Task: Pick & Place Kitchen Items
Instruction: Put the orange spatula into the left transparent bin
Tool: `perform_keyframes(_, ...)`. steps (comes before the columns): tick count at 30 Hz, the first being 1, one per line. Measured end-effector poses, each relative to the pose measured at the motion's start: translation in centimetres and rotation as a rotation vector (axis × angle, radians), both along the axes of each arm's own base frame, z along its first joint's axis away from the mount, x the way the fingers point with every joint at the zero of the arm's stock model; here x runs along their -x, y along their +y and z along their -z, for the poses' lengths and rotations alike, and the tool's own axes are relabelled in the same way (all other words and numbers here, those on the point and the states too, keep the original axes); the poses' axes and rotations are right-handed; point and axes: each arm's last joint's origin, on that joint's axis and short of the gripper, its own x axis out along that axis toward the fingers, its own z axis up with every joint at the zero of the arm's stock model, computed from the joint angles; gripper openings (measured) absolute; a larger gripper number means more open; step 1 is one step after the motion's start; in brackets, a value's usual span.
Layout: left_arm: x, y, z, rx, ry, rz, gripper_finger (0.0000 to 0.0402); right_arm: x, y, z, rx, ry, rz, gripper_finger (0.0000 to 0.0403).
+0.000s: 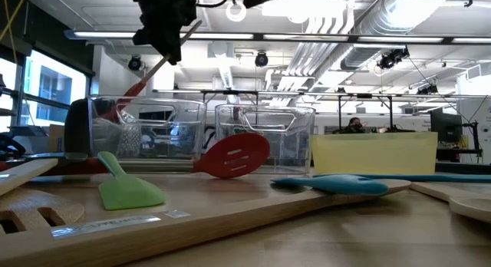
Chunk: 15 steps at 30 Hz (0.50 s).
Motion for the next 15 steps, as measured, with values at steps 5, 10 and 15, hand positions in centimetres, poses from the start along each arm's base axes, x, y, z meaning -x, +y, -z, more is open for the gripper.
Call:
perform_keyframes(5,0.0,0.0,0.1,-0.007,0.008,-0.005,0.0066,0.3,-0.1,0.4,-0.014,0.006,0.014,0.0293)
perform_keyframes(10,0.1,0.0,1.3,0.019,0.04,-0.008,0.0066,0.5,-0.2,0.5,-0.022,0.005,0.021,0.0293)
perform_keyframes(15,0.0,0.0,1.5,0.022,0.036,0.001,0.0066,0.4,-0.4,0.7,-0.051,0.013,0.008,0.0293)
